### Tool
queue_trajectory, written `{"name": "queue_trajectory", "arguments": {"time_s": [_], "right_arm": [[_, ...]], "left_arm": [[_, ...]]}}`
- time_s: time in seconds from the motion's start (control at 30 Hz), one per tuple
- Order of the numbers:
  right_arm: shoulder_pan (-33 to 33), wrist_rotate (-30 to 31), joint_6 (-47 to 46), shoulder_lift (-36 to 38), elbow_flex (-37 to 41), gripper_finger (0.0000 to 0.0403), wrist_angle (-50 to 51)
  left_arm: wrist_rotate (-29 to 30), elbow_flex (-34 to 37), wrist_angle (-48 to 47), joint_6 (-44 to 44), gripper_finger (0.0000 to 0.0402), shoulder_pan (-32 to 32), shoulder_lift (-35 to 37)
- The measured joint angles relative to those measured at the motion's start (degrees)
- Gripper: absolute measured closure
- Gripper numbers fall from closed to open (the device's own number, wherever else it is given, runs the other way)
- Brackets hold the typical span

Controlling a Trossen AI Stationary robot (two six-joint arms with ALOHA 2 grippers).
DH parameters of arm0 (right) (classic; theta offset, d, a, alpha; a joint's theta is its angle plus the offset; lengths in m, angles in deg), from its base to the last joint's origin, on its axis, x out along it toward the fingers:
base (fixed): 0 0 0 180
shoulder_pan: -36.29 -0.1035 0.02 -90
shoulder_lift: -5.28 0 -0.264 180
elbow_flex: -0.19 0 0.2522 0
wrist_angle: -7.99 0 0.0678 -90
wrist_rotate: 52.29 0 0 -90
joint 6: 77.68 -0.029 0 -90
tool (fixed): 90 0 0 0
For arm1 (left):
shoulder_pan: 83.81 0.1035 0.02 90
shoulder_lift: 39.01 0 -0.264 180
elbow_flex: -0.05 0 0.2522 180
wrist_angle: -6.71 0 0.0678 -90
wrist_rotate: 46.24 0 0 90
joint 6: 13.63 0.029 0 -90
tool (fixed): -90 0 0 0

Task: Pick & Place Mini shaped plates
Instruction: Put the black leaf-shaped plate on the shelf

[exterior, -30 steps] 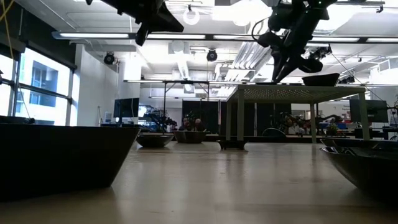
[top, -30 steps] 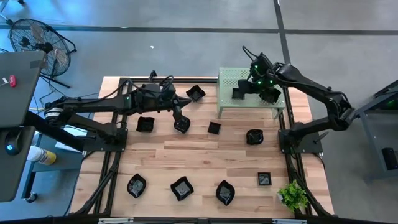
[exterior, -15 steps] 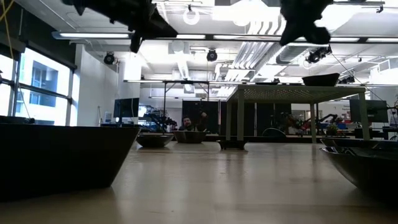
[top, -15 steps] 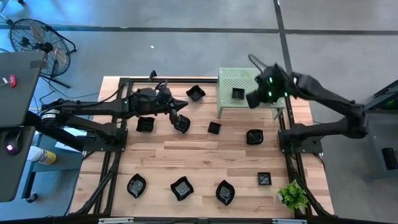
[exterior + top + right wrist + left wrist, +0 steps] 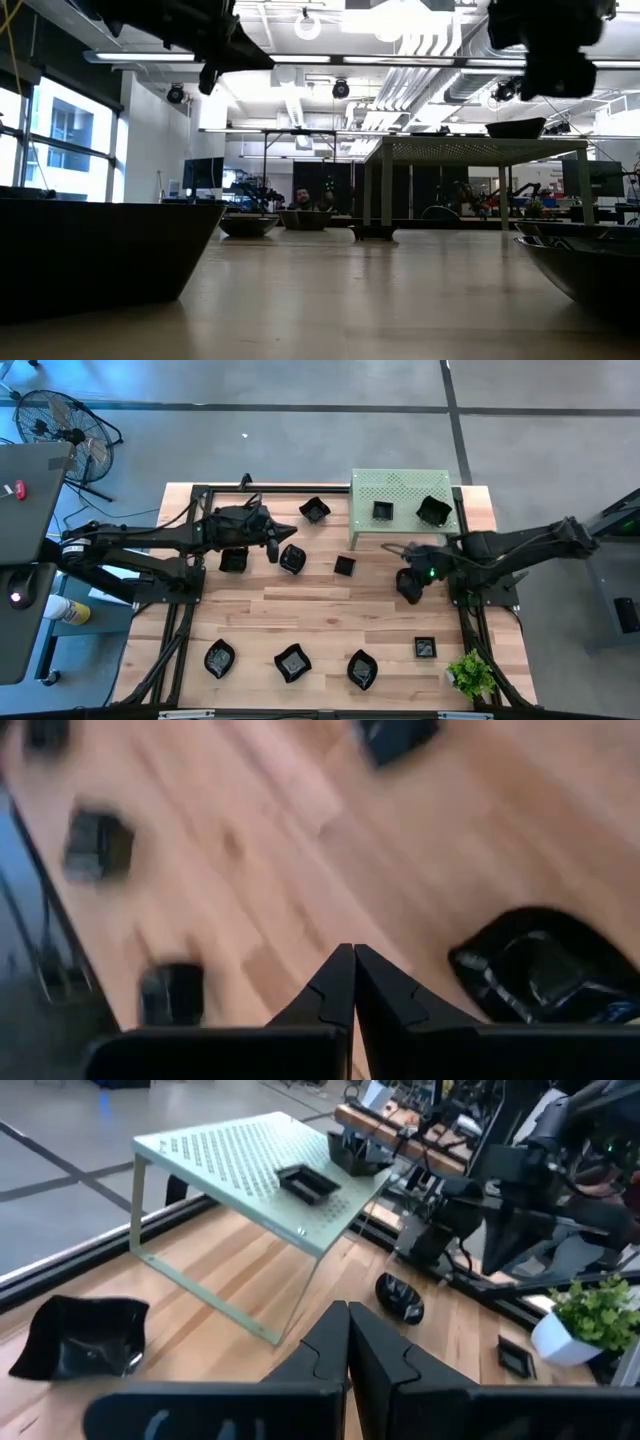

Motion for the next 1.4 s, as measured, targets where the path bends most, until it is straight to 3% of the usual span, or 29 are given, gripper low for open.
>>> {"name": "queue_trajectory", "arguments": {"time_s": [0.13,0.23,0.37,0.53,0.8,1.13,1.4], "right_arm": [[-2.98,-5.17,0.58,-0.82,3.54,0.0388,-5.74],[-7.07,-7.99,-3.69,-3.43,6.7,0.0376,-16.55],[-13.87,-5.53,-10.48,-10.09,8.61,0.0354,-30.76],[-19.85,-1.64,-15.38,-21.09,6.44,0.0319,-36.9],[-22.64,-3.1,-15.14,-35.41,-0.59,0.028,-39.26],[-22.66,-3.16,-15.57,-41.93,-2.16,0.0312,-39.02],[-22.52,-2.92,-15.33,-42.82,-2.14,0.0351,-40.53]], "left_arm": [[-0.45,0.02,-1.82,-0.07,0.0401,0.0,0.0],[-1.2,0.02,-2.65,-0.1,0.0401,-0.02,0.0],[-2.44,0.02,-2.52,-0.31,0.0401,-0.02,0.0],[-3.69,0.02,-2.74,-0.31,0.0401,-0.02,0.0],[-4.22,0.02,-4.97,-0.31,0.0401,-0.02,-0.02],[-5.73,0.0,-5.75,-0.26,0.0401,-0.04,-0.02],[-5.73,0.0,-5.74,-0.21,0.0401,-0.04,-0.02]]}}
